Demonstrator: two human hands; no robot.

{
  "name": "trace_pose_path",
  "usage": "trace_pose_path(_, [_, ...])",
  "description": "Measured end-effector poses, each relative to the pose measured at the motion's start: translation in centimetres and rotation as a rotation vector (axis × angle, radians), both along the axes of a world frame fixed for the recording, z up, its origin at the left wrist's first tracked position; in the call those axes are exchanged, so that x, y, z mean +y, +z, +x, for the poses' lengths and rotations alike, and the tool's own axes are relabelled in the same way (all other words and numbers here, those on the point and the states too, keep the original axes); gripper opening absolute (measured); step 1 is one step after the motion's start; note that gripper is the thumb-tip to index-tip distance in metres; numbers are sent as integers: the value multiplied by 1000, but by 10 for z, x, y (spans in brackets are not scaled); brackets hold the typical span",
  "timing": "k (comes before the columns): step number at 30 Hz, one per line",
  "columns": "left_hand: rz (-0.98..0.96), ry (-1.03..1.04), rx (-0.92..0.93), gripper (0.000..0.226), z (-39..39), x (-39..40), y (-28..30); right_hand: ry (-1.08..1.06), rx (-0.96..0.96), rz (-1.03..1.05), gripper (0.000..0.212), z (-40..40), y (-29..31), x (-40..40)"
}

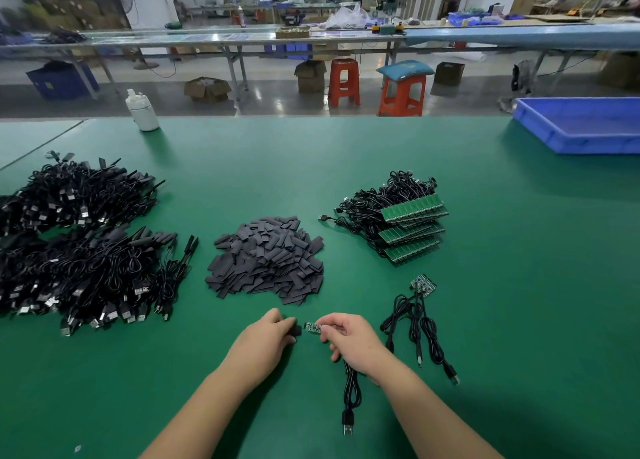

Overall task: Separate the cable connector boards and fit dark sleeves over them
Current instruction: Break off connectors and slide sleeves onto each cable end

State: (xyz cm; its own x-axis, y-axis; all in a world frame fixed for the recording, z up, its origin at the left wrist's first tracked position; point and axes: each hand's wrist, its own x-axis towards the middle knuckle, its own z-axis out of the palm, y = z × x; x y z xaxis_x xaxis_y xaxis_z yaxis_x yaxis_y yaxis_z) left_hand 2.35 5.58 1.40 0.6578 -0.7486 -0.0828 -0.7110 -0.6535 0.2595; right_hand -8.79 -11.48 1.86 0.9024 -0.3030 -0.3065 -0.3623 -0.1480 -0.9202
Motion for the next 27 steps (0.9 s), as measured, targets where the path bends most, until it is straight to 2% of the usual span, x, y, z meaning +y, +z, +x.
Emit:
trace_pose_path(3, [17, -48, -122, 26, 3, 1, 2, 2, 7, -1, 19, 1, -1, -1])
trace_pose_path(7, [-289, -21, 74, 23, 4, 5, 5, -4, 18, -5, 19, 2, -3, -2])
trace_pose_path(11, [-406, -4, 126, 20, 2, 7, 5, -6, 20, -11, 20, 1, -3, -3])
trace_pose_path(27, [-373, -37, 149, 25, 1, 9, 10, -7, 9, 15, 20, -2, 3, -1])
